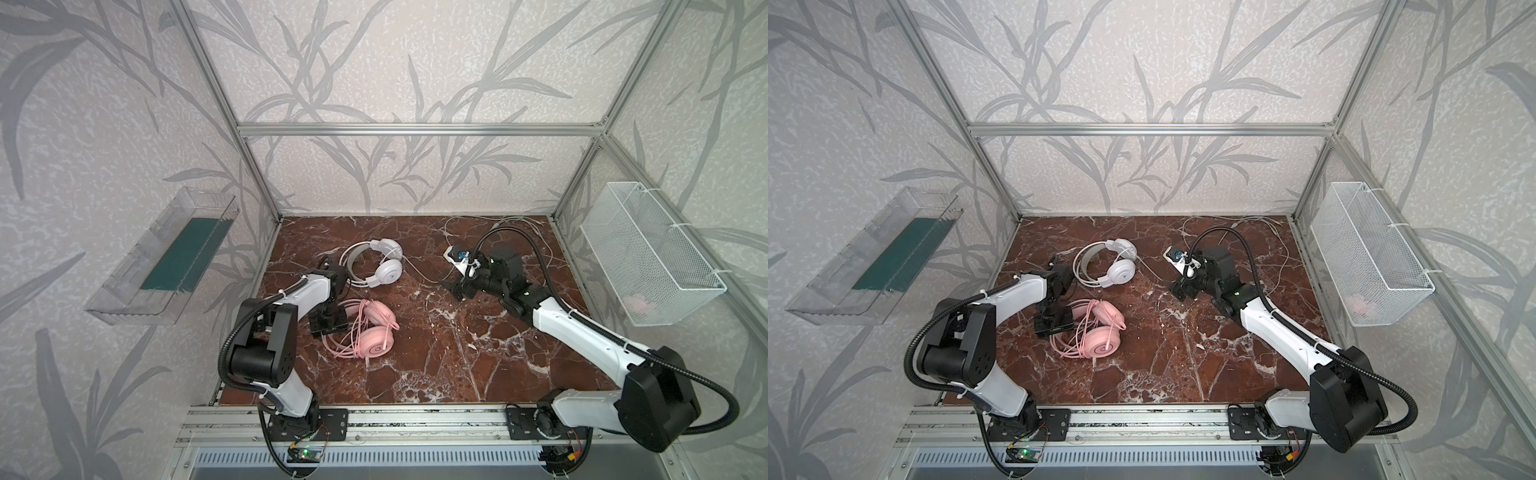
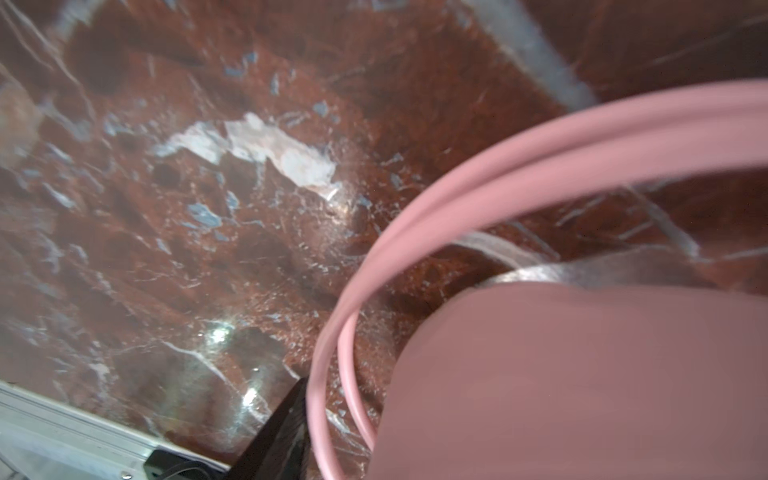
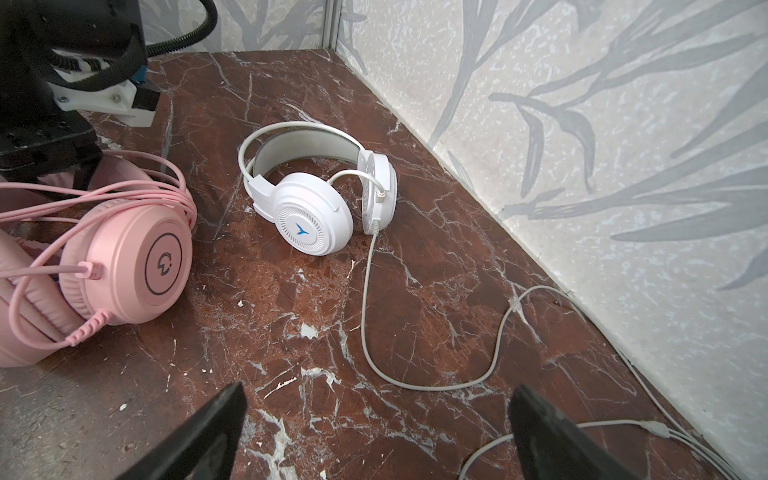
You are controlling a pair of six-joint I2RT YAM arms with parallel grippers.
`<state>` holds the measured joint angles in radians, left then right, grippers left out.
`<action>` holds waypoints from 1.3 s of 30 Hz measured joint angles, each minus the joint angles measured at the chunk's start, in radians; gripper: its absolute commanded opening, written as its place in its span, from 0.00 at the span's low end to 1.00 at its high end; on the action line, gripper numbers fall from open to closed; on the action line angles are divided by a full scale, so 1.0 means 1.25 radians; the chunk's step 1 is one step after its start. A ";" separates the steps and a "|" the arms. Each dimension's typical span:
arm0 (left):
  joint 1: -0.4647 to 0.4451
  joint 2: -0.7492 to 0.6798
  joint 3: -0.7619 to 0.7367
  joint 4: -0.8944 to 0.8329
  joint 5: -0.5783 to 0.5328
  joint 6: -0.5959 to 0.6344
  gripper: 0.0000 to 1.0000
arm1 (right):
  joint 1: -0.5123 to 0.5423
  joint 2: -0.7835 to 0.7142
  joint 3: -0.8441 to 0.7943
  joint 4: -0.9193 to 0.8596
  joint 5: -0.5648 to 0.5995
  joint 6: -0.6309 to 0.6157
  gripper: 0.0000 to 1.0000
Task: Wrap the headphones
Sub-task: 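Release the pink headset and grasp the white headset headband with the left gripper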
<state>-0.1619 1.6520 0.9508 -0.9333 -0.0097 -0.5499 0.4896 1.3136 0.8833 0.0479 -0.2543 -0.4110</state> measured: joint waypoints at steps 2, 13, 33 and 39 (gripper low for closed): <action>0.001 0.006 -0.011 0.013 0.010 -0.005 0.45 | 0.000 0.000 0.000 0.000 0.000 0.000 0.99; -0.008 0.010 -0.012 0.038 0.055 -0.018 0.42 | 0.000 0.000 0.000 0.000 0.000 0.000 0.99; -0.055 0.024 0.081 -0.009 0.036 0.003 0.63 | -0.006 -0.006 -0.011 0.001 0.003 0.003 0.99; -0.052 -0.030 0.203 -0.037 0.016 0.015 0.74 | -0.008 -0.006 -0.012 0.006 0.003 0.010 0.99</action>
<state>-0.2268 1.6146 1.2049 -0.9798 0.0109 -0.5316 0.4793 1.3064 0.8680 0.0555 -0.2504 -0.3981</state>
